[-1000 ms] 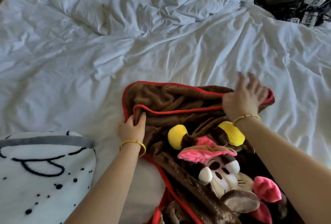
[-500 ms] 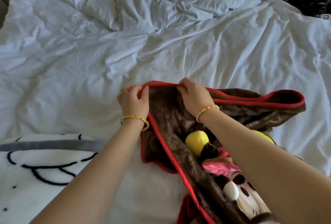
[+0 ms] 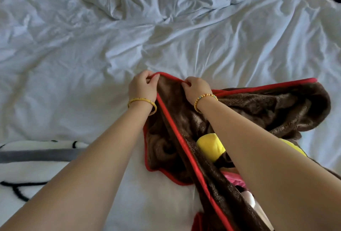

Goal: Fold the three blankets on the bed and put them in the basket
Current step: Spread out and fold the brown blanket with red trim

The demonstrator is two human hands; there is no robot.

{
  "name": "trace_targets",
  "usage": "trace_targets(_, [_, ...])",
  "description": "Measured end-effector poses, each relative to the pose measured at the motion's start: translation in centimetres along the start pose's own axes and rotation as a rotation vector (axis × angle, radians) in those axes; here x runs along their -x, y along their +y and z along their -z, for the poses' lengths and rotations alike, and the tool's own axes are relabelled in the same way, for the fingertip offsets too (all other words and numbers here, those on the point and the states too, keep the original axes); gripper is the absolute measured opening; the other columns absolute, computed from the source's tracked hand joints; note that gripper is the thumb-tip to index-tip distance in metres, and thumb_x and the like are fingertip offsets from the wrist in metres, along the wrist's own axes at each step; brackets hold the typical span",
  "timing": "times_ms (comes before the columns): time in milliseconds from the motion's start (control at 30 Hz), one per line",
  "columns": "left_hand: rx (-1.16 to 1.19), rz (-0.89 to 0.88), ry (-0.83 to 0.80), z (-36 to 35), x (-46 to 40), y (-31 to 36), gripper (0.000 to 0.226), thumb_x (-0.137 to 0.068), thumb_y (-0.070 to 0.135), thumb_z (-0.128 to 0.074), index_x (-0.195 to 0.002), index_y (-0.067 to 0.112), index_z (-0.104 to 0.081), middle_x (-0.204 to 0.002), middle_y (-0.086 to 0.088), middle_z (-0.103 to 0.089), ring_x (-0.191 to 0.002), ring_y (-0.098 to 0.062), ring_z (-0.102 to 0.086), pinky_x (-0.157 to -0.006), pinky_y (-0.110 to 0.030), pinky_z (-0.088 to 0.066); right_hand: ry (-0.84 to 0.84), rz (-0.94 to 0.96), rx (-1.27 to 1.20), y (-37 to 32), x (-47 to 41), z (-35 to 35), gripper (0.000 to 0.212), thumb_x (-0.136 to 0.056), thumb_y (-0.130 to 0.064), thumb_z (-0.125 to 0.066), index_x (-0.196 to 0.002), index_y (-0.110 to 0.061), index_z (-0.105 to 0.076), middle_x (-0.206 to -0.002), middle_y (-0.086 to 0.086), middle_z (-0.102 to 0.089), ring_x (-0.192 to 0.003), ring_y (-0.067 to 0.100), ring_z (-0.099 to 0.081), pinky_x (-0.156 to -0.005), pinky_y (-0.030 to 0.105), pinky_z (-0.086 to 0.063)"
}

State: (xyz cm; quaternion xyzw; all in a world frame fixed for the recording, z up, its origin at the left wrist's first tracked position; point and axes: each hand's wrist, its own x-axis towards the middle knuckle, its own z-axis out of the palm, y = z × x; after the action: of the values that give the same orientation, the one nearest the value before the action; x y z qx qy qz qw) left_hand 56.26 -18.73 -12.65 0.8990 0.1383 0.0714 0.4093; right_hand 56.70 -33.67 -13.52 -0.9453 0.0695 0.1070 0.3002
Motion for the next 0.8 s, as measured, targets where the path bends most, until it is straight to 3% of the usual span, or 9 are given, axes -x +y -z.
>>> trace_targets(67, [-0.063, -0.032, -0.039, -0.2, -0.2, 0.3, 0.014, -0.089, 0.028, -0.058, -0.079, 0.017, -0.061, -0.079, 0.004, -0.059, -0.076, -0.014, -0.053, -0.067, -0.022, -0.037, 0.02, 0.002, -0.012, 0.2, -0.1, -0.1, 0.028, -0.096, -0.027, -0.043, -0.104, -0.008, -0.063, -0.107, 0.014, -0.063, -0.102, 0.032, -0.056, -0.083, 0.035, -0.044])
trace_targets(133, [-0.245, -0.003, -0.169, -0.3, -0.2, -0.5, 0.015, -0.089, 0.026, -0.058, -0.09, 0.012, -0.064, -0.093, -0.006, -0.064, -0.089, -0.023, -0.057, -0.074, -0.026, -0.038, 0.032, 0.038, 0.01, 0.7, 0.1, -0.2, 0.029, -0.096, -0.028, -0.043, -0.099, -0.008, -0.063, -0.102, 0.013, -0.063, -0.099, 0.032, -0.057, -0.082, 0.034, -0.044])
trace_targets(233, [-0.351, 0.067, -0.293, -0.2, 0.5, -2.0, 0.021, -0.091, 0.018, -0.054, -0.107, 0.009, -0.063, -0.113, -0.012, -0.063, -0.107, -0.031, -0.056, -0.085, -0.03, -0.042, 0.067, 0.079, 0.154, 1.8, 1.1, 1.0, 0.039, -0.099, -0.037, -0.029, -0.089, -0.014, -0.058, -0.089, 0.008, -0.063, -0.09, 0.029, -0.058, -0.088, 0.037, -0.038])
trace_targets(367, [-0.378, 0.133, -0.286, 0.0, 1.1, -1.9, 0.022, -0.093, 0.015, -0.049, -0.111, 0.007, -0.06, -0.116, -0.015, -0.061, -0.108, -0.034, -0.054, -0.087, -0.034, -0.042, 0.252, 0.055, 0.434, 5.0, 2.8, 4.4, 0.048, -0.1, -0.033, -0.018, -0.1, -0.014, -0.063, -0.079, 0.005, -0.064, -0.076, 0.026, -0.056, -0.093, 0.039, -0.031])
trace_targets(467, [-0.407, 0.167, -0.263, -0.1, 2.0, -0.9, 0.026, -0.091, 0.006, -0.045, -0.117, 0.008, -0.048, -0.116, -0.016, -0.058, -0.105, -0.036, -0.054, -0.08, -0.036, -0.041, 0.295, -0.056, 0.529, 8.3, 4.5, 7.6, 0.049, -0.1, -0.031, -0.02, -0.087, -0.012, -0.063, -0.06, 0.0, -0.049, -0.063, 0.023, -0.046, -0.092, 0.039, -0.03])
trace_targets(567, [-0.442, 0.138, -0.235, -0.3, 3.0, 0.2, 0.034, -0.088, 0.002, -0.043, -0.121, 0.01, -0.046, -0.12, -0.015, -0.056, -0.106, -0.037, -0.055, -0.082, -0.038, -0.044, 0.327, -0.17, 0.555, 11.8, 6.2, 10.8, 0.042, -0.099, -0.026, -0.026, -0.078, -0.01, -0.059, -0.06, 0.004, -0.05, -0.065, 0.025, -0.046, -0.089, 0.04, -0.034])
trace_targets(667, [-0.449, 0.087, -0.195, -0.5, 3.8, 1.3, 0.028, -0.088, 0.002, -0.04, -0.111, 0.005, -0.055, -0.116, -0.02, -0.055, -0.103, -0.039, -0.053, -0.079, -0.038, -0.042, 0.318, -0.286, 0.43, 14.6, 7.9, 13.2, 0.016, -0.094, -0.013, -0.038, -0.099, -0.005, -0.051, -0.069, 0.009, -0.051, -0.062, 0.026, -0.045, -0.06, 0.033, -0.039])
trace_targets(733, [-0.415, 0.129, -0.239, -0.7, 4.7, 2.0, 0.03, -0.089, 0.007, -0.039, -0.116, 0.002, -0.049, -0.121, -0.021, -0.051, -0.107, -0.039, -0.05, -0.083, -0.039, -0.04, 0.304, -0.385, 0.319, 16.4, 8.9, 14.1, 0.039, -0.089, -0.004, -0.042, -0.128, -0.003, -0.034, -0.085, 0.019, -0.058, -0.066, 0.03, -0.05, -0.058, 0.034, -0.04])
trace_targets(800, [-0.412, 0.155, -0.284, -0.9, 5.9, 2.2, 0.032, -0.09, 0.017, -0.039, -0.117, 0.001, -0.046, -0.122, -0.02, -0.05, -0.109, -0.038, -0.049, -0.085, -0.041, -0.04, 0.276, -0.435, 0.256, 18.1, 9.8, 14.7, 0.058, -0.088, -0.004, -0.046, -0.14, -0.004, -0.019, -0.096, 0.023, -0.059, -0.074, 0.034, -0.055, -0.06, 0.034, -0.042])
